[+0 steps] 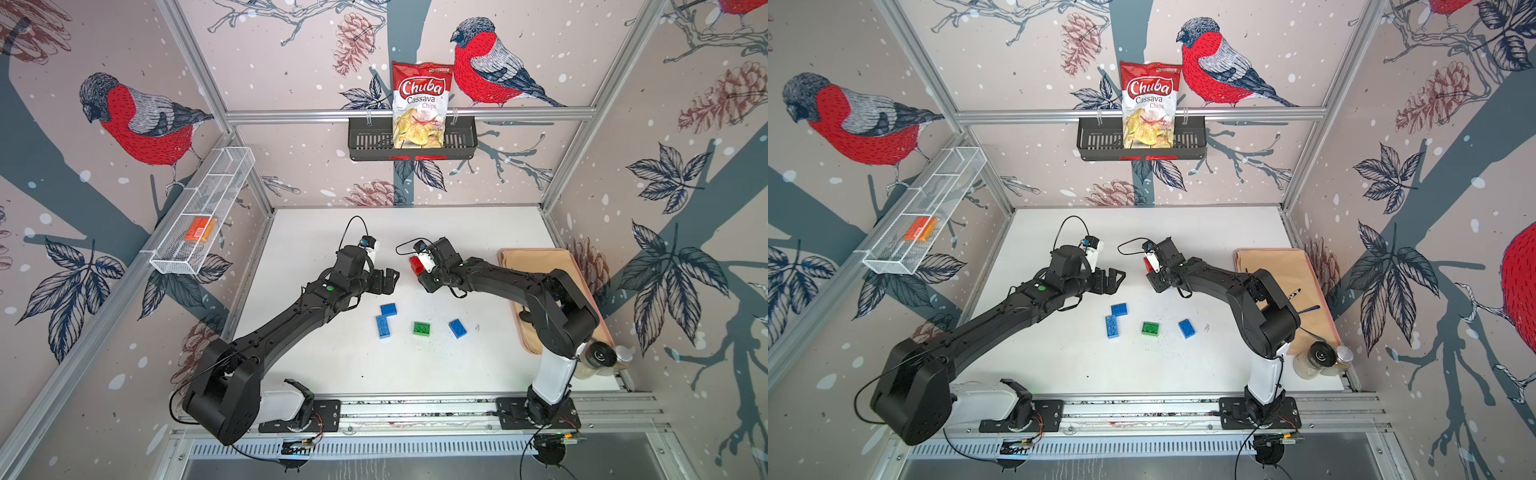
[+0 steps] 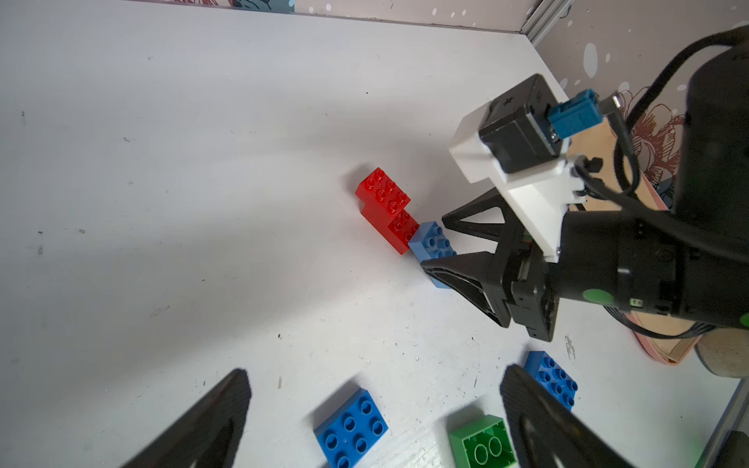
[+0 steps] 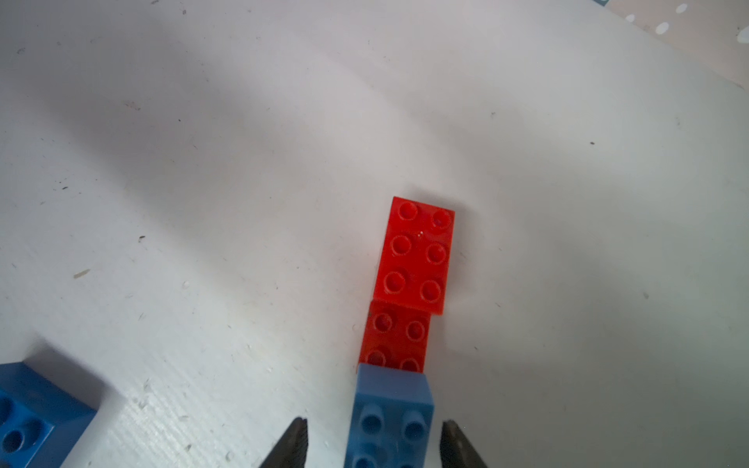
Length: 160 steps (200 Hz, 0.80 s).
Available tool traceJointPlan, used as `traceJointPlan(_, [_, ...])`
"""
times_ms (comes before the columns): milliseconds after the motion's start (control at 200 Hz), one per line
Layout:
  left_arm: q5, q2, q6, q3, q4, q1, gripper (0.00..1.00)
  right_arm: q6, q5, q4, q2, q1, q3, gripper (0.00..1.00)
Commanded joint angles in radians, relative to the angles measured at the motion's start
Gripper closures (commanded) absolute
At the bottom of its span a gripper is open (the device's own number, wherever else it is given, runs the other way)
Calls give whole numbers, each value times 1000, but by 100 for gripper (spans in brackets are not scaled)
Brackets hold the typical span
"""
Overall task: Assemble a rectangle with lego
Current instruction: Pick up the lego brick from the center of the board.
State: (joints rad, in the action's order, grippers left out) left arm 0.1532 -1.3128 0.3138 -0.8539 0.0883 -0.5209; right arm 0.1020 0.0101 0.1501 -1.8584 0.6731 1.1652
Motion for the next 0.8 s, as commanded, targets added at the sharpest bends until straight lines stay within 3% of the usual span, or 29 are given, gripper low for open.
traceJointPlan(0, [-4, 1, -10, -9, -21, 3, 4, -16, 26, -88, -6, -1, -11, 44])
traceJointPlan(450, [-1, -5, -10, -11, -19, 2, 4, -21, 30, -104, -24, -10, -38, 48])
traceJointPlan(795, [-1, -8, -10, -13, -18, 2, 4, -30, 16, -98, -20, -14, -34, 70])
